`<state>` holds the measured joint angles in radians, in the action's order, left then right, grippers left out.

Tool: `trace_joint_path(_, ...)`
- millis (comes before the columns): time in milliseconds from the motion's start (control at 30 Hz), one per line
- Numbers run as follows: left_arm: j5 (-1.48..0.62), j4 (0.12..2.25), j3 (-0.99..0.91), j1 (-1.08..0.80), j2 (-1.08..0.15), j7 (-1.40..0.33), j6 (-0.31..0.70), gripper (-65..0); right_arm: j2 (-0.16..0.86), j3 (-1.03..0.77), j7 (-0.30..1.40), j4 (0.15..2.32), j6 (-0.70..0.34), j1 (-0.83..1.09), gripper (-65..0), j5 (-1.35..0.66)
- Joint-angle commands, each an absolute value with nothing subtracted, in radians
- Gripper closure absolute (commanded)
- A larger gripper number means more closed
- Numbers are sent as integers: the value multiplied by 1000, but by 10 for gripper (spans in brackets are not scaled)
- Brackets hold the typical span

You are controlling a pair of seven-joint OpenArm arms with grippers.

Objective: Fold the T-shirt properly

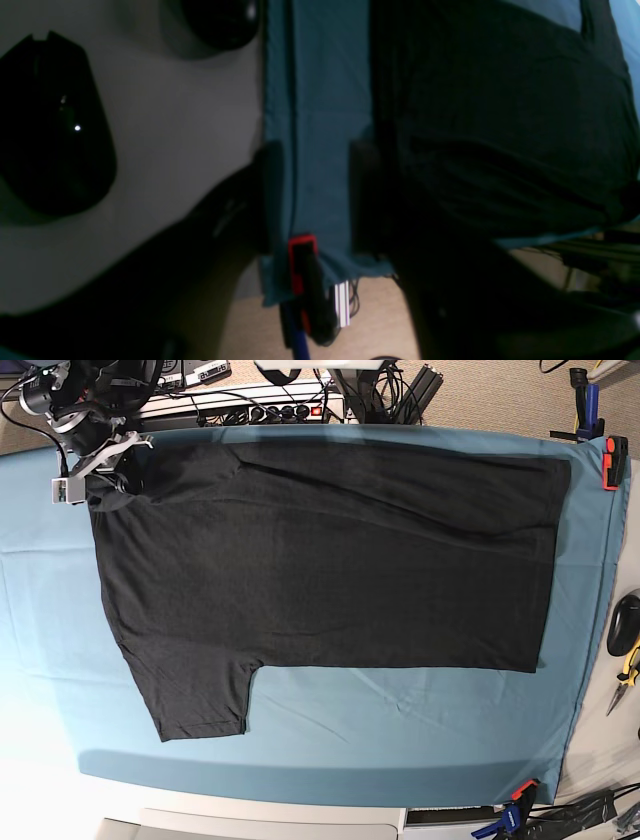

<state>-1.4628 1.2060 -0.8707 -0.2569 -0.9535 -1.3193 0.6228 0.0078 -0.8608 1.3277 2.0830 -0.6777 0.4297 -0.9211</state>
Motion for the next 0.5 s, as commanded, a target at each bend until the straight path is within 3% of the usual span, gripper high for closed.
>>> trace_joint_path(0,-1484,1218,-881,-252,-989,-1300,627,-202,16,-866,1299,2102,-672,432,0,-944)
trace_joint_path(467,-1484,1218,-881,-252,-989,-1300,627,-202,10,-866,1267,2148,-656,412,0,-921)
